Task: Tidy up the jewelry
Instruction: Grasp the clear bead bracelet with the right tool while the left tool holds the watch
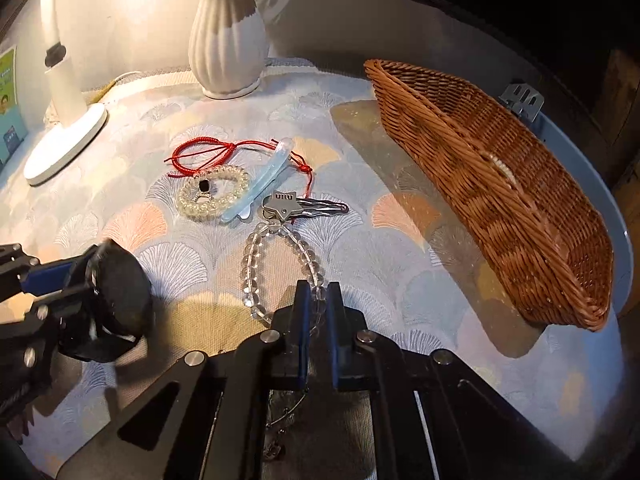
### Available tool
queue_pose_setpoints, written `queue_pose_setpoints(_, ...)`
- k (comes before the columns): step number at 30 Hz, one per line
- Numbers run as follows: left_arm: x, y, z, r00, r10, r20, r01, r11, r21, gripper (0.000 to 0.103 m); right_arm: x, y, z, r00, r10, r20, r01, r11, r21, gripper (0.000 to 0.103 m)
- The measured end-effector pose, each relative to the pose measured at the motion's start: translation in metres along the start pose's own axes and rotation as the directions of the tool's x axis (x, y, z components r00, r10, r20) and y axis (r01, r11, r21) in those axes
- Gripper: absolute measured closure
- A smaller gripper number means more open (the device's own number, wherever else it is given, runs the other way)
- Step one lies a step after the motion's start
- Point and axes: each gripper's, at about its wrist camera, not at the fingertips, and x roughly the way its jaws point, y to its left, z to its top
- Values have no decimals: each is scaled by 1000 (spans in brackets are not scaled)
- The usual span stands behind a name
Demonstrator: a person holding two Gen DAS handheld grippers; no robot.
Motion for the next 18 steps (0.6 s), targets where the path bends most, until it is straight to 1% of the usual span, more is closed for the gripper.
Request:
queue_pose_setpoints(1,-1,1,0,1000,-3,3,3,1000,-5,91,-1,-3,-1,1000,20,-4,-20,1000,15,95)
queue_pose_setpoints(3,-3,3,1,1000,-18,6,18,1000,-20,92,-6,-11,-6,998,70,-7,-70,996,50,95)
queue_pose_setpoints(5,-6,5,1,1000,-15,12,15,999,-33,92,-14,-19,-13,994,108,5,-108,991,77,95)
queue_pose_setpoints(6,-7,5,2,1000,-14,11,14,999,-35,92,-19,-25,-18,987,157,10,-158,983,99,95)
queue_pose_setpoints(8,-13,2,2,1000,-12,15,13,999,-35,92,-30,-37,-26,967,250,43,-254,957,143,95)
queue_pose_setpoints(11,-22,-3,2,1000,-23,20,24,999,-39,92,-45,-49,-32,961,266,71,-274,947,169,95)
queue_pose_setpoints(15,-33,-9,7,997,-67,35,69,996,-56,92,-68,-58,-34,947,299,114,-316,932,178,95)
queue_pose_setpoints(18,-38,-18,11,997,-59,46,60,998,-30,92,-84,-61,-33,936,323,142,-344,923,171,95)
